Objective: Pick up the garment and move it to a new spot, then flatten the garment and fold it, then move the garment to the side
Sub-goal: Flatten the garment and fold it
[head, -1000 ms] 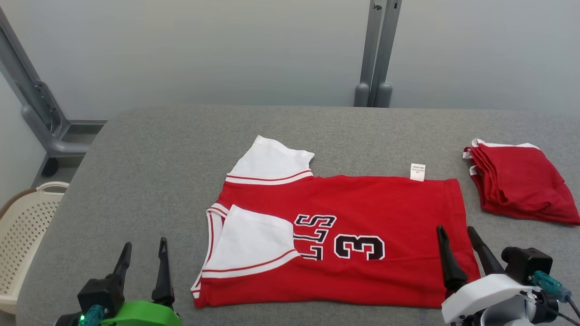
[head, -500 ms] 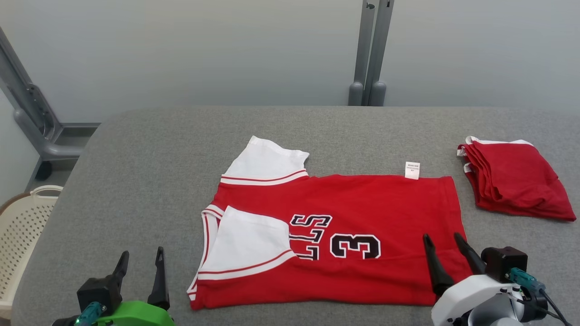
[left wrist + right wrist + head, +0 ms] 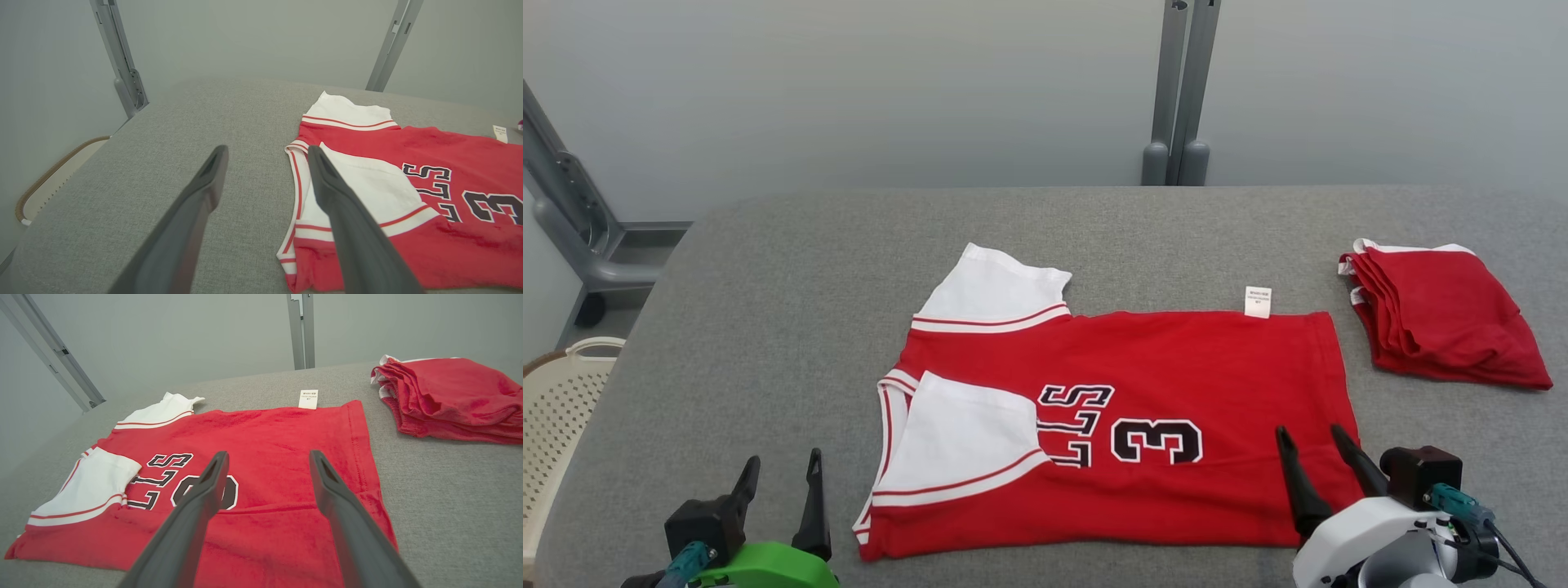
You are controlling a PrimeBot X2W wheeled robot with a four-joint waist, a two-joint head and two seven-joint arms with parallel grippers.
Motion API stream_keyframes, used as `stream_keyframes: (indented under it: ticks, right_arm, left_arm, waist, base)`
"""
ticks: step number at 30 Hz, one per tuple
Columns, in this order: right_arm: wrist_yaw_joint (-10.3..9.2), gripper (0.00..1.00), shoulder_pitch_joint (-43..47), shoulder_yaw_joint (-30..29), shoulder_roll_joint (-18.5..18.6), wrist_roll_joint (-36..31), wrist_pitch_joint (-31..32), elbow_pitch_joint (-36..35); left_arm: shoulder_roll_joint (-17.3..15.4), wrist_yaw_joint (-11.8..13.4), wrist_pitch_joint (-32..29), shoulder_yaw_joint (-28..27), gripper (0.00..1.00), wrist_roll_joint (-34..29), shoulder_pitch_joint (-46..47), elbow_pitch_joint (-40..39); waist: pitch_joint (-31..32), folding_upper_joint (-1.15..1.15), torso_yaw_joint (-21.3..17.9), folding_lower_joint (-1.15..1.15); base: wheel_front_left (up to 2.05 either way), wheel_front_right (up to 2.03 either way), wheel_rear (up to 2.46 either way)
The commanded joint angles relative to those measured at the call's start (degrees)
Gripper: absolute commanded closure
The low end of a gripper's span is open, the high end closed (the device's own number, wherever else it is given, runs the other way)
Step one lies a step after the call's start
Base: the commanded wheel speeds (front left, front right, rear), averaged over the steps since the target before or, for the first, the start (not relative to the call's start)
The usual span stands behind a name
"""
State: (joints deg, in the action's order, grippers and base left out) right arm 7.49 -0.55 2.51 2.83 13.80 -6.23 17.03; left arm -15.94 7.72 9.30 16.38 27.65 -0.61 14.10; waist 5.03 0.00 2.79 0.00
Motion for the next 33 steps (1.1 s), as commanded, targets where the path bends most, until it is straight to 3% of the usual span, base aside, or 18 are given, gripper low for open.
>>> stream_keyframes:
  ticks: [1,5,13,17,22,25,33]
  right_arm:
    - [-0.01,0.00,-0.73,-0.06,0.12,0.21,-0.01,0.15]
    - [-0.01,0.00,-1.91,-0.15,0.12,-0.95,1.89,0.13]
    - [-0.01,0.00,-8.92,4.71,1.83,-2.56,14.10,-0.26]
    - [-0.01,0.00,-15.36,8.00,5.32,-1.55,20.81,-0.46]
    - [-0.02,0.00,-26.33,15.54,13.54,1.87,29.60,-1.75]
    - [-0.02,0.00,-32.65,18.31,16.50,3.59,32.68,-2.05]
    - [-0.03,0.00,-46.09,24.77,19.56,5.63,36.25,0.40]
  left_arm:
    - [-0.54,0.34,-0.32,-0.02,0.00,0.00,-0.46,-0.05]
    - [-1.03,0.20,-1.72,0.57,0.00,-0.41,1.62,-0.14]
    - [-2.23,-2.18,-9.32,2.76,0.00,-0.88,12.01,3.80]
    - [-2.38,-3.93,-13.30,4.30,0.00,-1.84,20.18,6.88]
    - [-1.91,-6.88,-18.36,6.25,0.00,-2.93,33.92,13.30]
    - [-1.52,-7.70,-19.65,6.82,0.00,-3.88,41.11,16.76]
    - [-1.69,-9.66,-23.44,9.00,0.00,-6.63,54.72,25.10]
  waist:
    - [-0.15,0.00,-0.17,0.00]
    - [-0.91,0.00,-0.62,0.00]
    - [-5.08,0.00,-2.27,0.00]
    - [-9.17,0.00,-3.55,0.00]
    - [-16.06,0.00,-5.61,0.00]
    - [-19.91,0.00,-6.86,0.00]
    - [-27.89,0.00,-10.57,0.00]
  base:
    - [0.00,0.00,0.00]
    - [0.00,0.00,0.00]
    - [0.00,0.00,0.00]
    - [0.00,0.00,0.00]
    - [0.00,0.00,0.00]
    - [0.00,0.00,0.00]
    - [0.00,0.00,0.00]
